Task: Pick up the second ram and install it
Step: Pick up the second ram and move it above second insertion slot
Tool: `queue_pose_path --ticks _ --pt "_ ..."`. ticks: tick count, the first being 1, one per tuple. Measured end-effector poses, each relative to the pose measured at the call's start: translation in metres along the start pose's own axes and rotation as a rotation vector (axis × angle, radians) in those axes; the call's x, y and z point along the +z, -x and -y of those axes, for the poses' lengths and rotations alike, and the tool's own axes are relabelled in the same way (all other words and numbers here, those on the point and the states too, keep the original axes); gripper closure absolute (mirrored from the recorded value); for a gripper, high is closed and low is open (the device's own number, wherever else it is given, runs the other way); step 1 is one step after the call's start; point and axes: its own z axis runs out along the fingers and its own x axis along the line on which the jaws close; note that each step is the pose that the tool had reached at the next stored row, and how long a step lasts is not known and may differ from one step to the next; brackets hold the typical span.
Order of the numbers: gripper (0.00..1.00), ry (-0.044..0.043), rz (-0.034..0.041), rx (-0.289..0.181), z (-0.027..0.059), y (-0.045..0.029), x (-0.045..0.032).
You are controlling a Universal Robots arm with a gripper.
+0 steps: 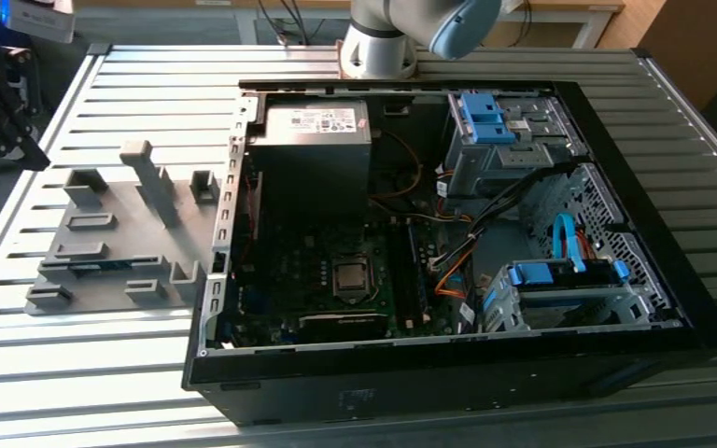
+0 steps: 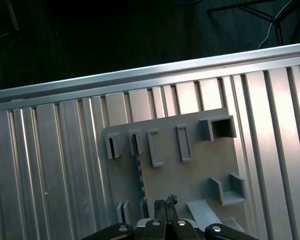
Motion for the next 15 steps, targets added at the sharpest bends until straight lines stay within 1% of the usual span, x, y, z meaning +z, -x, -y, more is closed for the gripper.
queue_pose_path --ticks 2,7,9,11,12,13,14,15 --pt "0.89 0.0004 0.0016 -0.009 0.0 -0.0003 0.0012" --pt "0.89 0.0012 0.0012 -0.079 0.0 -0.0007 0.0038" --pt "0.89 0.0014 0.0009 -0.087 0.0001 -0.0015 0.0039" --pt "0.77 0.0013 0.001 -0.087 0.0001 -0.0017 0.0039" --pt "0.77 0.0011 0.0012 -0.087 0.0002 -0.002 0.0043" --pt "0.71 0.0012 0.0011 -0.089 0.0002 -0.0023 0.0048" --pt "0.71 0.0013 0.001 -0.096 0.0003 -0.0026 0.0053" --pt "0.65 0.0014 0.0009 -0.104 0.0004 -0.0029 0.0061"
